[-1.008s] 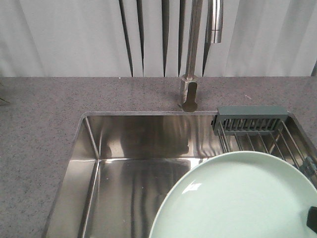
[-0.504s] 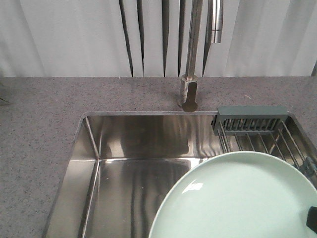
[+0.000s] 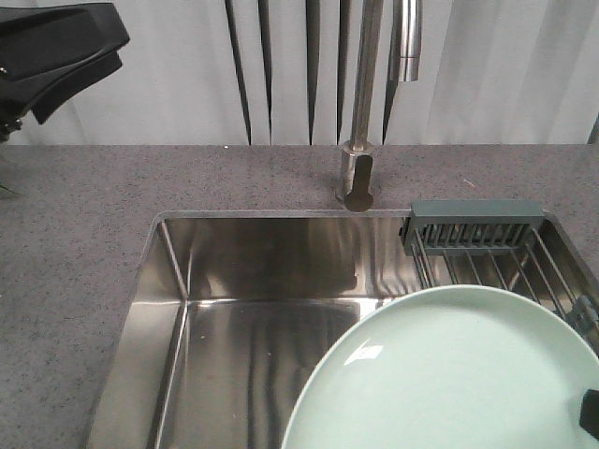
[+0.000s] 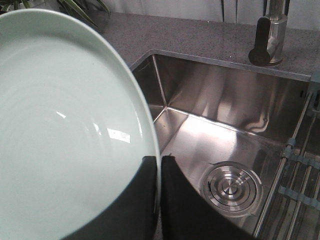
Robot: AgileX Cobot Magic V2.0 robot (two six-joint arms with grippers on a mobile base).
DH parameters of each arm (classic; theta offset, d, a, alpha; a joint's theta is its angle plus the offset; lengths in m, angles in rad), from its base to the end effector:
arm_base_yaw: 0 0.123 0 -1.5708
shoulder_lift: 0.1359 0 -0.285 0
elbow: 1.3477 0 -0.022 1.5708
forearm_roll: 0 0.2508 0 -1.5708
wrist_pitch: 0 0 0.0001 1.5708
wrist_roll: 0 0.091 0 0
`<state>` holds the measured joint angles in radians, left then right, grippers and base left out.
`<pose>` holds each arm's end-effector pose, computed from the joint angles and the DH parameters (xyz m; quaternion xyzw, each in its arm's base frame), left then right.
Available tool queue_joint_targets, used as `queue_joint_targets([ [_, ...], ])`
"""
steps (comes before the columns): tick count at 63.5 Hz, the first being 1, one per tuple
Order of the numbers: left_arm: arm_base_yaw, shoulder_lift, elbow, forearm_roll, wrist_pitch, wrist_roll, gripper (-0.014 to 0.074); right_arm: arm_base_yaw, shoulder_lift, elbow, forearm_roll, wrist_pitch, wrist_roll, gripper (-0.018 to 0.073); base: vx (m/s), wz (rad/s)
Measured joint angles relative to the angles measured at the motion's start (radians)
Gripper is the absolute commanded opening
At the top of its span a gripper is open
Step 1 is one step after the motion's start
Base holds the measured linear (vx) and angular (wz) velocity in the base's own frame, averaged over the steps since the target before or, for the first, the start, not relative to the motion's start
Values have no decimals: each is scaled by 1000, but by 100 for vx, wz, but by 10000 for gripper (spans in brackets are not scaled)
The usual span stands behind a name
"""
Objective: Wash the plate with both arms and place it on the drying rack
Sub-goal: 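Extend the left arm over the sink toward the faucet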
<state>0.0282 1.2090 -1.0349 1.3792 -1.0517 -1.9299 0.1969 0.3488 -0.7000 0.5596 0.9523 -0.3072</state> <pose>0.2364 -0.0709 0.4120 0.1556 0.6442 -0.5201 0.5388 0.0315 0.0464 0.3476 -0.1829 0.8100 0.2479 0.4990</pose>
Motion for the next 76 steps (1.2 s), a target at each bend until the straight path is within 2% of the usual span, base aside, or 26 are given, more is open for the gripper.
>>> queue_joint_targets([
  [12, 0, 41, -163, 162, -4, -43, 586, 0, 0, 0, 0, 0, 0, -1, 0, 0],
  [19, 0, 41, -231, 215, 12, -76, 559, 0, 0, 0, 0, 0, 0, -1, 0, 0],
  [54, 0, 41, -248, 342, 23, -127, 552, 0, 0, 0, 0, 0, 0, -1, 0, 0],
  [76, 0, 41, -248, 390, 21, -151, 552, 0, 0, 0, 0, 0, 0, -1, 0, 0],
])
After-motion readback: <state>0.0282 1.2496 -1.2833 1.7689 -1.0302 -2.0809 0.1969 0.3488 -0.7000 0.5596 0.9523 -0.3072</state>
